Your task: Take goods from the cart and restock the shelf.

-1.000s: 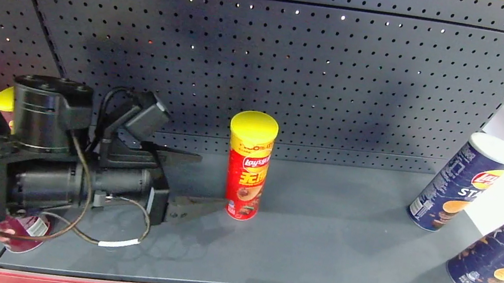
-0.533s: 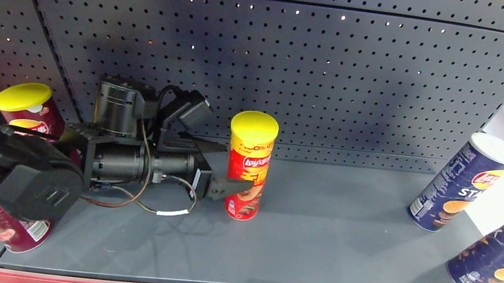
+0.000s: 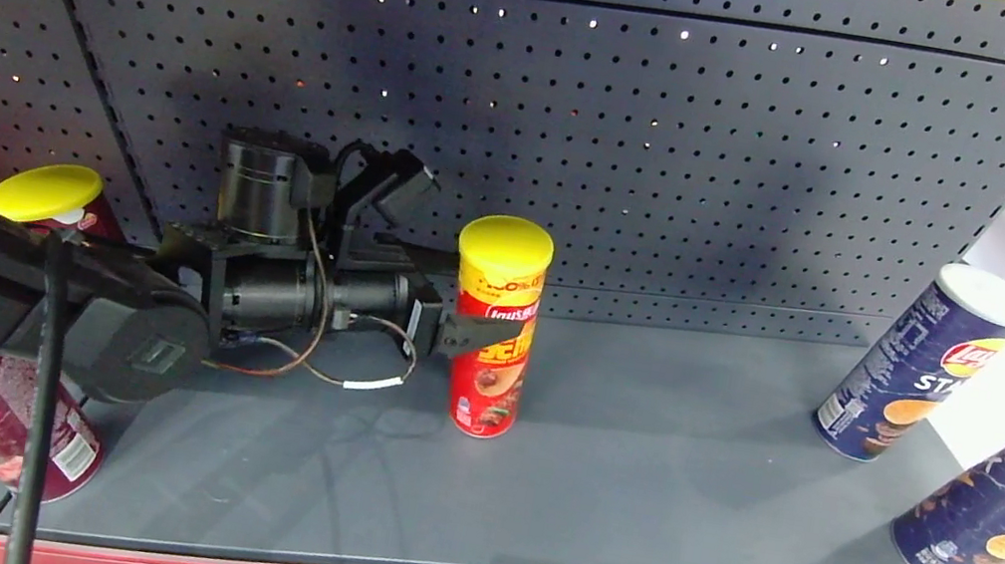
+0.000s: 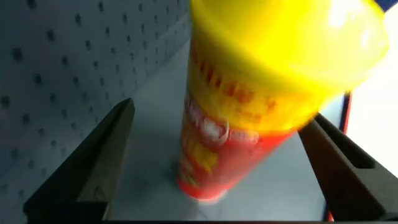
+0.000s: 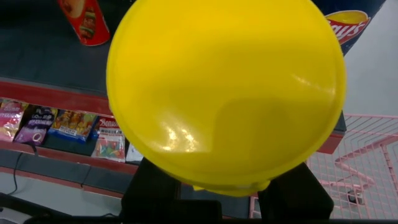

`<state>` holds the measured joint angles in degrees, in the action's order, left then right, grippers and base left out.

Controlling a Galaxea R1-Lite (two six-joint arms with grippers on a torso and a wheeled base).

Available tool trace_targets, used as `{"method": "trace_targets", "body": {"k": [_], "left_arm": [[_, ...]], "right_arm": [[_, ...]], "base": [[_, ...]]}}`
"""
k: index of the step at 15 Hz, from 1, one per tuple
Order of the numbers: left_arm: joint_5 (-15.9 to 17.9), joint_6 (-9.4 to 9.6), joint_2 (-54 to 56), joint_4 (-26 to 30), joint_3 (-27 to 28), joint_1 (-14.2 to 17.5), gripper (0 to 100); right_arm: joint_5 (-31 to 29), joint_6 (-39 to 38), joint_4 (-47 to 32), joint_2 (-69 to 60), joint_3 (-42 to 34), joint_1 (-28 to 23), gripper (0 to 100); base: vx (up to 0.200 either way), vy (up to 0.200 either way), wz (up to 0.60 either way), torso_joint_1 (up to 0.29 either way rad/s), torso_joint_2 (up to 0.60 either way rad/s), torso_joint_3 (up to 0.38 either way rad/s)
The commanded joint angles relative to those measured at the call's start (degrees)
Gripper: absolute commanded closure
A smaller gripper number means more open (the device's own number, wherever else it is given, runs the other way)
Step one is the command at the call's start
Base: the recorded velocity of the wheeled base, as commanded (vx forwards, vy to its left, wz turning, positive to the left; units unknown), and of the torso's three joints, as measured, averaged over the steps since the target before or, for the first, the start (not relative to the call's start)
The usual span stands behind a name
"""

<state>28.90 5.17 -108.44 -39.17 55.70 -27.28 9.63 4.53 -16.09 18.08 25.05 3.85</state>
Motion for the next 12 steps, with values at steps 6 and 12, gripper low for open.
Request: {"method": "trace_targets", "body": {"k": [6, 12], "left_arm": [[0.19, -0.25, -3.36, -3.37, 1.17, -3.04, 0], [-2.98, -0.16, -3.27, -3.55, 1.25, -5.15, 0]], "right_arm": [[0.04, 0.04, 0.01, 0.73, 0.0, 0.01, 100], [0.04, 0.04, 0.1, 1.26, 0.09, 0.01, 100]], "base": [[0.0, 0.0, 0.0, 0.0, 0.0, 0.0], [0.0, 0.0, 0.0, 0.0, 0.0, 0.0]]}}
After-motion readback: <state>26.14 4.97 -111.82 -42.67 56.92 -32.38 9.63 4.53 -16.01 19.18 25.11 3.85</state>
